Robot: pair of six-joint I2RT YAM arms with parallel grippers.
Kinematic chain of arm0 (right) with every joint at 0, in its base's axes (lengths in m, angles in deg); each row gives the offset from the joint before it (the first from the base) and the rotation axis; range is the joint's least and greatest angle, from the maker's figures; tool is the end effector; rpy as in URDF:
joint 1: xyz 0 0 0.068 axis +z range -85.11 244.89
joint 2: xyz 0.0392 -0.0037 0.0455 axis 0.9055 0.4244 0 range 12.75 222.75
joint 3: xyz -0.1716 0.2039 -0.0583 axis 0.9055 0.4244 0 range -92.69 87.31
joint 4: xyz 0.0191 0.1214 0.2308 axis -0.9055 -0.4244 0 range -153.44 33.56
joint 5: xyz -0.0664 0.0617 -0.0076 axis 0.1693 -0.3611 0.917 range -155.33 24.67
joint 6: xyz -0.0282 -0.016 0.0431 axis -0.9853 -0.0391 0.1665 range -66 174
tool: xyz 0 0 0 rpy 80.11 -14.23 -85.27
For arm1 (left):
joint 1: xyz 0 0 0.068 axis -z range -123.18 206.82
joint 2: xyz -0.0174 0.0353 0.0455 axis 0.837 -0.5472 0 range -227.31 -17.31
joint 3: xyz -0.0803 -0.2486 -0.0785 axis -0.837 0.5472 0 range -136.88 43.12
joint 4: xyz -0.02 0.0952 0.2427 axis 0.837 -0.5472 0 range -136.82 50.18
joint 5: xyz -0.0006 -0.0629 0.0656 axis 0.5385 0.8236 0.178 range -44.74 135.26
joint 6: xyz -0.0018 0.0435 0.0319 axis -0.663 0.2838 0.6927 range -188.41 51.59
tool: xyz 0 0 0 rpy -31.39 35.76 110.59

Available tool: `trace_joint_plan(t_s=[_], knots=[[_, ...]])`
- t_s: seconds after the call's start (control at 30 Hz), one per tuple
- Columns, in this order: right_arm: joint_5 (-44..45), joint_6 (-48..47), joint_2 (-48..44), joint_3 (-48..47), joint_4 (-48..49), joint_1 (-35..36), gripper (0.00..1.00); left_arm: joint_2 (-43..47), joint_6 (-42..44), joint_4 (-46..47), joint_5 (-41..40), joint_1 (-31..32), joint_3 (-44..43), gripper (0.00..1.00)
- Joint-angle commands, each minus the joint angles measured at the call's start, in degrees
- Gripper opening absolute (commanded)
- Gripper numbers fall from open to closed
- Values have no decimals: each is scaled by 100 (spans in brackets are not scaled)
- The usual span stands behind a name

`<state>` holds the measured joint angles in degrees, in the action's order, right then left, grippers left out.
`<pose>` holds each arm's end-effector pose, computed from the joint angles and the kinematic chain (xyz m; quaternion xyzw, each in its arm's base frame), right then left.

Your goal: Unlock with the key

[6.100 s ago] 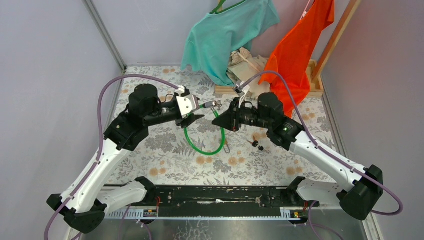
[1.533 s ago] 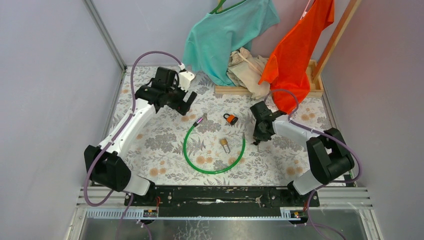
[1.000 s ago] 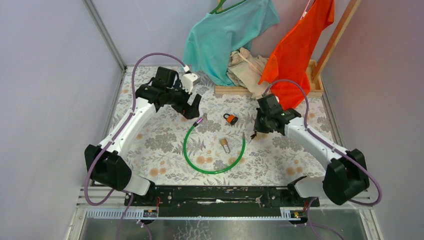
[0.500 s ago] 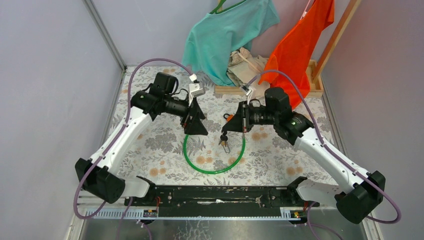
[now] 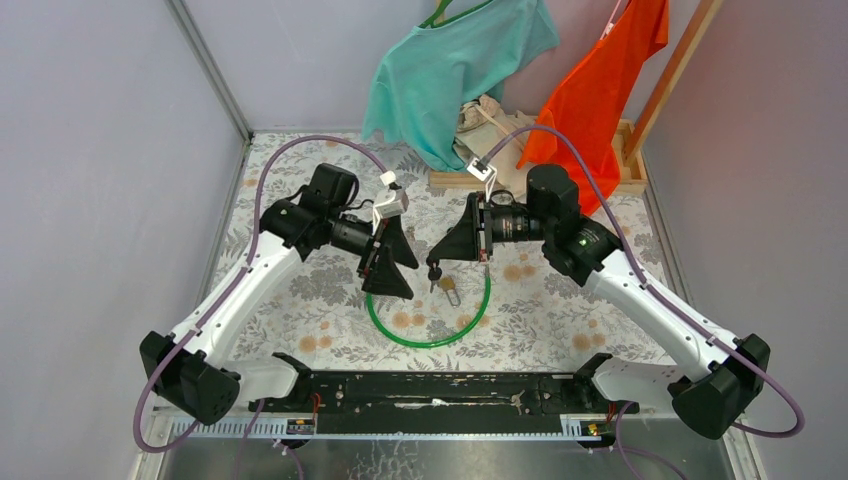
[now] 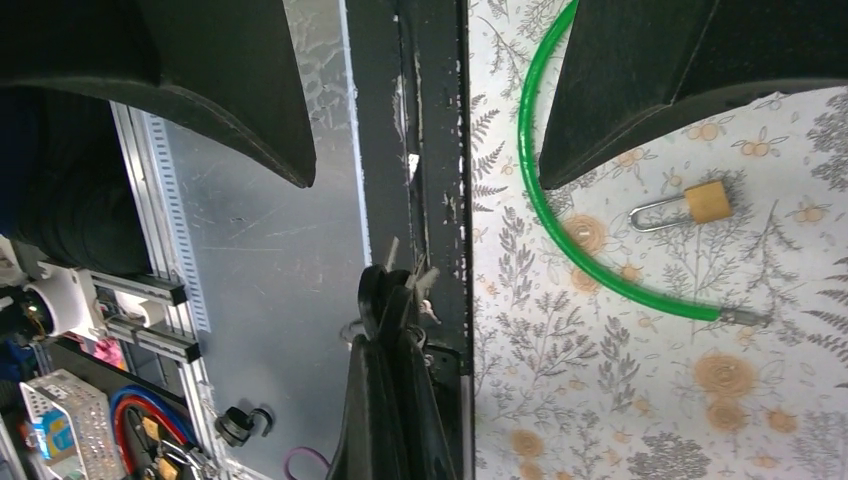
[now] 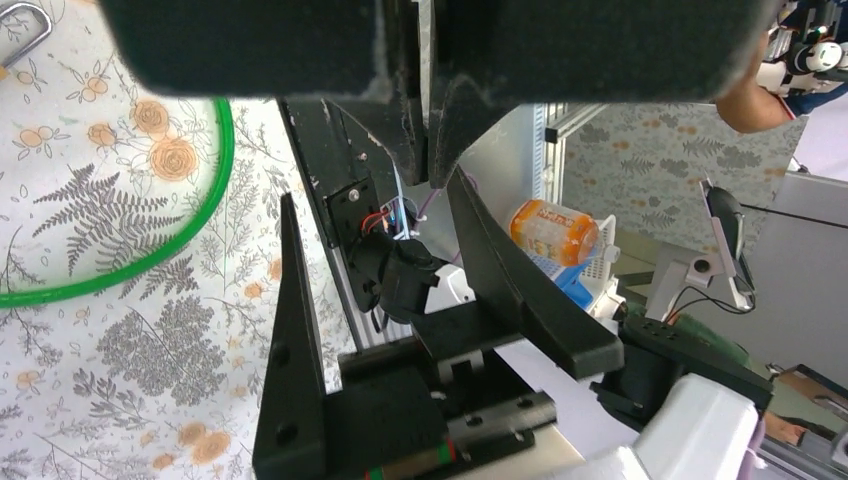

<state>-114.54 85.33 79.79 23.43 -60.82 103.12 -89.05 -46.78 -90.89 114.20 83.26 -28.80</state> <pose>0.1886 0.1829 0.3901 -0.3151 0.6661 0.5990 0.3135 0.1973 -0.1353 0.3575 0.4894 0.6323 -0.5445 0.2534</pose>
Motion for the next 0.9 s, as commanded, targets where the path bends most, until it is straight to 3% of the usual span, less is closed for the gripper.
trace_joint_plan(t_s=[0.0, 0.37, 0.67, 0.87], knots=[[-84, 332, 28, -387, 655, 60, 0, 87, -66, 68, 489, 103, 109, 87], [85, 556, 81, -408, 953, 135, 0, -88, -980, 1004, 131, 310, 191, 71], [52, 790, 46, -337, 1134, 140, 0, -122, -835, 921, 256, 311, -57, 71], [48, 1173, 55, -80, 1648, 140, 0, -146, -806, 855, 386, 315, -279, 53]])
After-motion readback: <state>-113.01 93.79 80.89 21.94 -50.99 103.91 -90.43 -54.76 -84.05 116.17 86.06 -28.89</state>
